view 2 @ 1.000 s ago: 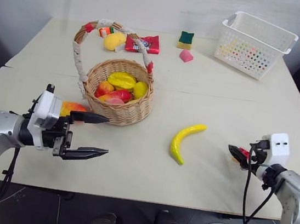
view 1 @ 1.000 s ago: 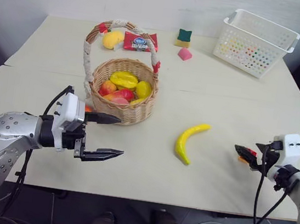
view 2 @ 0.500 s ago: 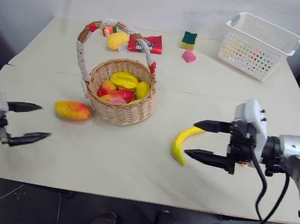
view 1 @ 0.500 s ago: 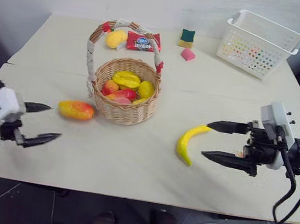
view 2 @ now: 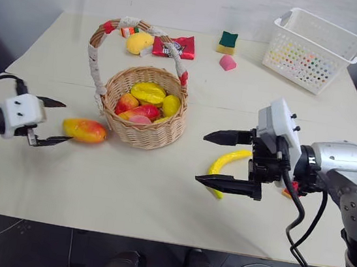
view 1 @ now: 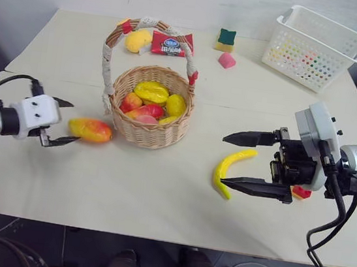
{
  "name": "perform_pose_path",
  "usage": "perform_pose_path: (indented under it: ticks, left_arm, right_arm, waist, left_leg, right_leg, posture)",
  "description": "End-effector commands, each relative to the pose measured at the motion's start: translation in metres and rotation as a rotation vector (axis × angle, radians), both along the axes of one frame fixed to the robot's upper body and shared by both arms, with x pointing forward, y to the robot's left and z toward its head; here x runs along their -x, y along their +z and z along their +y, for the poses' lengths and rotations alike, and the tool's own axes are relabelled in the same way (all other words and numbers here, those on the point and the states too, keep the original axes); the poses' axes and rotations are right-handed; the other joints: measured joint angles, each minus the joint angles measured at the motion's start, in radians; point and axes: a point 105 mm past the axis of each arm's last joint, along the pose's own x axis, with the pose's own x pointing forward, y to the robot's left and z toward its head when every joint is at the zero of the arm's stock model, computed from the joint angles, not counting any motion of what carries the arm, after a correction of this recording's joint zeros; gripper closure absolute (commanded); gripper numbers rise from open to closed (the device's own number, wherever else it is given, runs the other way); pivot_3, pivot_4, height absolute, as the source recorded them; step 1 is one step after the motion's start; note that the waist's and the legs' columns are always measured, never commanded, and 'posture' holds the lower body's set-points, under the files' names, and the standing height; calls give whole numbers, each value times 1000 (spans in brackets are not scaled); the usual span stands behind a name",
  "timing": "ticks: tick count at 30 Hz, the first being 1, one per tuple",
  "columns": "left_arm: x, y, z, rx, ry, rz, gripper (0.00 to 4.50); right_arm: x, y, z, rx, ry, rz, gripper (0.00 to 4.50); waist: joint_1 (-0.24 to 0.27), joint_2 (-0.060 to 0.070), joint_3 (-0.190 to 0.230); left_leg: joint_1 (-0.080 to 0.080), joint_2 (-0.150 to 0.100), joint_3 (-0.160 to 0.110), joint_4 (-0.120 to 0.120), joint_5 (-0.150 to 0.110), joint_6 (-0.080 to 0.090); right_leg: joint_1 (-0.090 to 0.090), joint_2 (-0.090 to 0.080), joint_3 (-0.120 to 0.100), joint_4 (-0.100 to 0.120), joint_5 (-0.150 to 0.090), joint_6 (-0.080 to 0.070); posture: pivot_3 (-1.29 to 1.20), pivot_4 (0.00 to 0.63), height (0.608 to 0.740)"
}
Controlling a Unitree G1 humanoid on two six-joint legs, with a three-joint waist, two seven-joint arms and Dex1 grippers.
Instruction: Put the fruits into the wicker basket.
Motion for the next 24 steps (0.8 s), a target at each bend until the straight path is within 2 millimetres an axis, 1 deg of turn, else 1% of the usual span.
perform_pose_path:
  ticks: [1,3,6,9,12,15,16,19,22,24]
  left_arm:
    - [-6,-8,-1,-61,-31,34,0]
    - [-14,-10,-5,-63,-37,40,0]
    - [-23,-12,-10,-77,-45,38,0]
    - [-27,-12,-13,-78,-52,37,612]
    - [-24,-14,-12,-100,-67,47,1429]
    - [-19,-14,-12,-94,-78,58,1513]
    - [-11,-13,-14,-73,-100,79,1515]
    - [24,3,-34,95,-212,184,1515]
    - [50,31,-58,276,-273,249,1515]
    - [58,52,-73,374,-295,257,1515]
  right_arm:
    - [1,10,-1,-11,-15,-61,22]
    - [-1,11,-1,-20,-28,-62,22]
    - [-3,11,0,-25,-46,-69,22]
    - [-2,12,1,-36,-51,-72,0]
    - [-2,15,2,-52,-58,-74,0]
    - [-2,17,2,-62,-64,-72,0]
    - [-2,17,1,-61,-69,-72,0]
    - [-4,15,0,-53,-85,-70,0]
    - [-5,13,-2,-53,-103,-67,0]
    - [-6,12,-3,-55,-115,-67,0]
  waist:
    - [1,0,0]
    - [3,0,0]
    - [5,0,0]
    - [3,-1,0]
    - [2,0,0]
    - [2,0,0]
    - [2,0,0]
    - [-6,0,0]
    - [-3,-1,0]
    - [5,-1,0]
  left_leg:
    - [0,0,1,1,0,0]
    - [0,0,1,5,-1,1]
    - [1,0,0,13,-4,7]
    - [2,0,0,14,-4,7]
    - [2,1,1,13,-4,7]
    - [2,1,0,13,-3,6]
    - [2,1,1,13,-3,6]
    - [2,1,1,13,-3,5]
    - [1,2,0,13,-4,4]
    - [0,2,-3,14,-5,6]
  right_leg:
    - [0,0,0,1,0,0]
    - [0,0,-1,3,0,0]
    - [2,0,-2,5,0,1]
    - [3,0,-1,6,1,2]
    - [2,0,0,8,1,2]
    - [2,0,1,8,1,2]
    - [2,0,3,8,1,2]
    - [2,0,7,8,1,2]
    - [2,-1,6,7,1,2]
    - [3,-1,5,6,1,2]
  posture:
    - [0,150,740]
    - [0,150,740]
    - [0,150,740]
    - [0,150,740]
    - [0,150,740]
    - [0,150,740]
    - [0,150,740]
    - [0,150,740]
    - [0,150,740]
    - [0,150,740]
